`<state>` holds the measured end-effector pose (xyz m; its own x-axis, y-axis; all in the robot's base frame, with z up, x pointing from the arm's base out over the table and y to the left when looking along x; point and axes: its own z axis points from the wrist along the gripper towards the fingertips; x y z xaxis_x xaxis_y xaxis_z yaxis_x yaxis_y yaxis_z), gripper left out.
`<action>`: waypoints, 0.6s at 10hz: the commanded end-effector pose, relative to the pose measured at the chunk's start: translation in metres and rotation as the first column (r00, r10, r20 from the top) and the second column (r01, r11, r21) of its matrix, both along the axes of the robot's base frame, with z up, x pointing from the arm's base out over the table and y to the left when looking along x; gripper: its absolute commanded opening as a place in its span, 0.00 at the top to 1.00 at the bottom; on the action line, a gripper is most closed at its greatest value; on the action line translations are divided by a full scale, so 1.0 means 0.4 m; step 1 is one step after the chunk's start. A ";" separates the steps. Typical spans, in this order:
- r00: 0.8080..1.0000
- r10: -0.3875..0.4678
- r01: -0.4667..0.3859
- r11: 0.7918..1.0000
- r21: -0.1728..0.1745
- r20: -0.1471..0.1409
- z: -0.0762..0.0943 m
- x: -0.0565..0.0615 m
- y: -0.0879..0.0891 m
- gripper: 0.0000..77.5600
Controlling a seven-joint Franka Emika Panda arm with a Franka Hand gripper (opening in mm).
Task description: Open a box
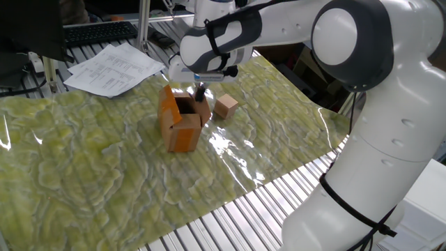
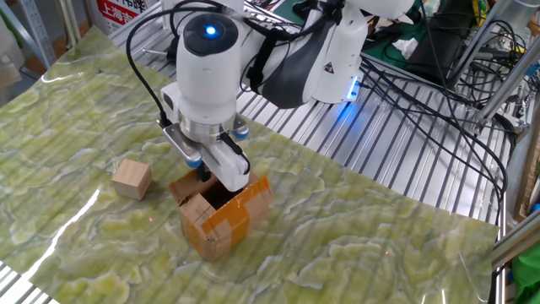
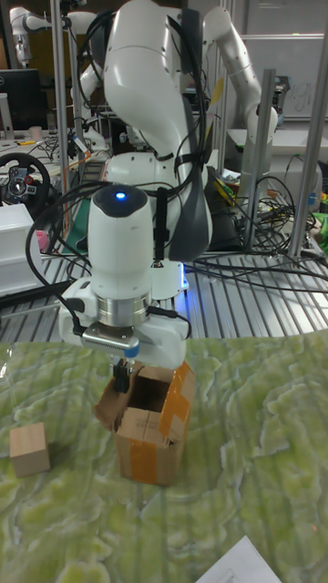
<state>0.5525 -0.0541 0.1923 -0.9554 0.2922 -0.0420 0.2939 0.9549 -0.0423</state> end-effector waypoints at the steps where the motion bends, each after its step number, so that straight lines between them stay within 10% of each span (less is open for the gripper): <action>1: 1.000 0.013 -0.013 1.000 -0.006 0.002 -0.001 -0.001 -0.011 1.00; 6: 1.000 0.009 -0.009 1.000 -0.006 0.025 -0.028 -0.003 -0.009 1.00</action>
<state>0.5515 -0.0579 0.1885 -0.9580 0.2820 -0.0525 0.2843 0.9577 -0.0448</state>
